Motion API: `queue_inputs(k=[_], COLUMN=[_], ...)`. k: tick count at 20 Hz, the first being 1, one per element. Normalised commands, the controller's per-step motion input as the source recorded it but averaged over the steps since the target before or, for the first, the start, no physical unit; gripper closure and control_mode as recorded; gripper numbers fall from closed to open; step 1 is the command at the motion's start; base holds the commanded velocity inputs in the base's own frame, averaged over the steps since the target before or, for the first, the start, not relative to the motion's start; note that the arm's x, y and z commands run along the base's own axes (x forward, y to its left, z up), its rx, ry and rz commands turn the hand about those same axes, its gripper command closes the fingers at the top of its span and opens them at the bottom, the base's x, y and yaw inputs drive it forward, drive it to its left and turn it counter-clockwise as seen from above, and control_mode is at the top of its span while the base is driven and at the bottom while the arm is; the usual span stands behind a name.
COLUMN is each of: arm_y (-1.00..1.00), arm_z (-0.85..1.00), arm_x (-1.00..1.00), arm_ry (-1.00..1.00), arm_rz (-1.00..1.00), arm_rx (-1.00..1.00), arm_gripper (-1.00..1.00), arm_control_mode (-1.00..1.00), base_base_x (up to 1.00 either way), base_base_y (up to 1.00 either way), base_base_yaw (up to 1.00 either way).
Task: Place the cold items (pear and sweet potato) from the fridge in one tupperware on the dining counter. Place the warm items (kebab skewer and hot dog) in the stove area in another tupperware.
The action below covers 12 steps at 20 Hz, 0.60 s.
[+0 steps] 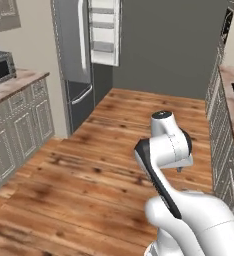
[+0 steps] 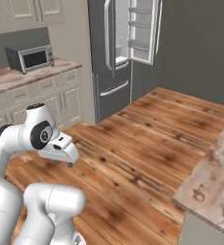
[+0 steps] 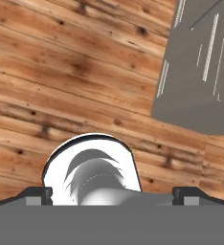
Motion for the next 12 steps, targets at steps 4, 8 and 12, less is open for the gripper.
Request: queue_inputs(k=[4, 8, 12], arm_y=[0.00, 0.00, 0.00], arm_z=[0.00, 0.00, 0.00], arm_x=[0.00, 0.00, 0.00], arm_ry=[0.00, 0.00, 0.00], arm_rz=[0.00, 0.00, 0.00], arm_rx=[0.00, 0.00, 0.00], arm_gripper=[-1.00, -1.00, -1.00], arm_control_mode=[1.00, 1.00, 1.00], base_base_x=[1.00, 1.00, 1.00], base_base_y=[0.40, 0.33, 0.23], base_base_yaw=[-0.34, -0.32, -0.22])
